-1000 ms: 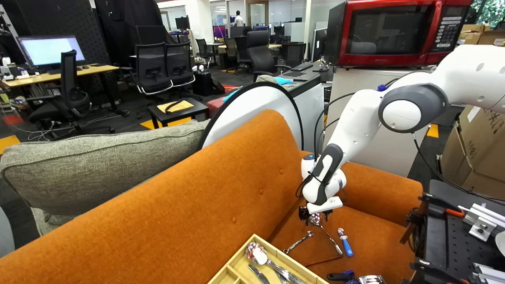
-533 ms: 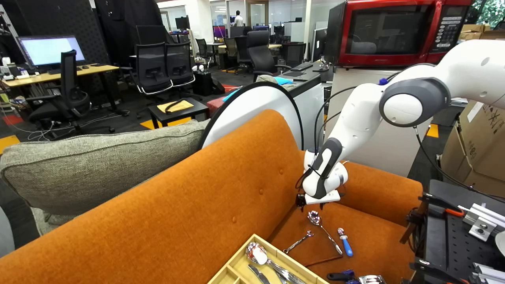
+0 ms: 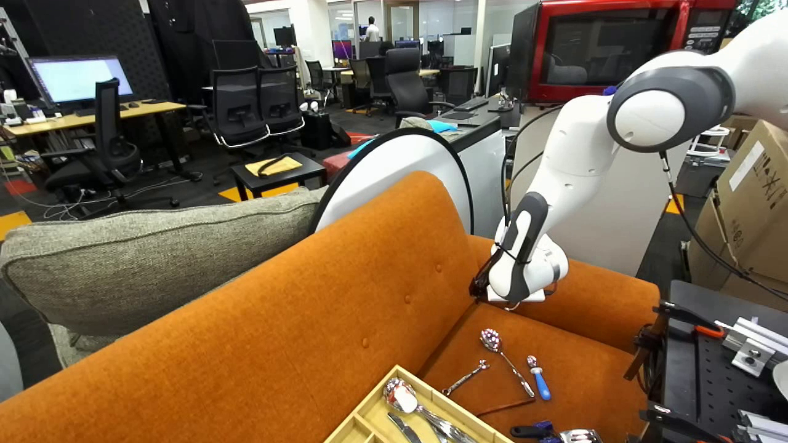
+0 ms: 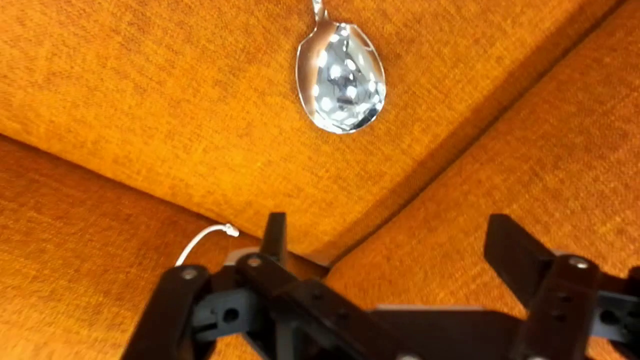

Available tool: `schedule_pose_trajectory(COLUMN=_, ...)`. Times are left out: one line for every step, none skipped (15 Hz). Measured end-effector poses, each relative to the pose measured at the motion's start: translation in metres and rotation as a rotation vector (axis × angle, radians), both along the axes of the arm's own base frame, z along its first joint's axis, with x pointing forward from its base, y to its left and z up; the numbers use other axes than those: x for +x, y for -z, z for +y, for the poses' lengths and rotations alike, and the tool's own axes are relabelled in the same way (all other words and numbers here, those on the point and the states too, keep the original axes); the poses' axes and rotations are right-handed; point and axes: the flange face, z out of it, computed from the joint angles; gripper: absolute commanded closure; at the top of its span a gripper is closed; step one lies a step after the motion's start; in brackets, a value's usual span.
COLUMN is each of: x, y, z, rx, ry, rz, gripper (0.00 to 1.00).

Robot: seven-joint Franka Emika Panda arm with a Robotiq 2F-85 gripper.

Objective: Open the door of the red microwave

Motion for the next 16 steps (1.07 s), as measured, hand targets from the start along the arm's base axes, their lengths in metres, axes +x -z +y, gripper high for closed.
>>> schedule_pose_trajectory(x=-0.008, y=-0.013, z=0.001, rx=-0.02, ry=0.01, rz=-0.036, gripper=0.0)
schedule_pose_trajectory(x=-0.016, y=-0.025, z=0.002, rx=-0.037, ry=0.019, rz=-0.069, gripper=0.0)
schedule_pose_trajectory(x=-0.024, y=-0.037, z=0.006, rx=-0.053, ry=0.022, rz=-0.102, gripper=0.0)
schedule_pose_trajectory(x=-0.033, y=-0.046, z=0.011, rx=-0.063, ry=0.021, rz=-0.129, gripper=0.0)
schedule_pose_trajectory(x=-0.033, y=-0.056, z=0.016, rx=-0.062, ry=0.015, rz=-0.138, gripper=0.0)
schedule_pose_trajectory(x=-0.022, y=-0.068, z=0.021, rx=-0.062, ry=0.001, rz=-0.161, gripper=0.0)
schedule_pose_trajectory(x=-0.013, y=-0.079, z=0.026, rx=-0.06, ry=-0.009, rz=-0.177, gripper=0.0)
schedule_pose_trajectory(x=-0.01, y=-0.083, z=0.028, rx=-0.06, ry=-0.013, rz=-0.181, gripper=0.0)
schedule_pose_trajectory(x=-0.011, y=-0.082, z=0.029, rx=-0.061, ry=-0.014, rz=-0.178, gripper=0.0)
schedule_pose_trajectory(x=-0.013, y=-0.079, z=0.027, rx=-0.063, ry=-0.012, rz=-0.172, gripper=0.0)
schedule_pose_trajectory(x=-0.014, y=-0.078, z=0.026, rx=-0.065, ry=-0.011, rz=-0.169, gripper=0.0)
schedule_pose_trajectory(x=-0.015, y=-0.078, z=0.026, rx=-0.065, ry=-0.011, rz=-0.169, gripper=0.0)
schedule_pose_trajectory(x=-0.015, y=-0.078, z=0.026, rx=-0.065, ry=-0.011, rz=-0.169, gripper=0.0)
schedule_pose_trajectory(x=-0.015, y=-0.078, z=0.026, rx=-0.065, ry=-0.011, rz=-0.169, gripper=0.0)
schedule_pose_trajectory(x=-0.015, y=-0.078, z=0.026, rx=-0.065, ry=-0.011, rz=-0.169, gripper=0.0)
schedule_pose_trajectory(x=-0.015, y=-0.078, z=0.025, rx=-0.066, ry=-0.004, rz=-0.17, gripper=0.0)
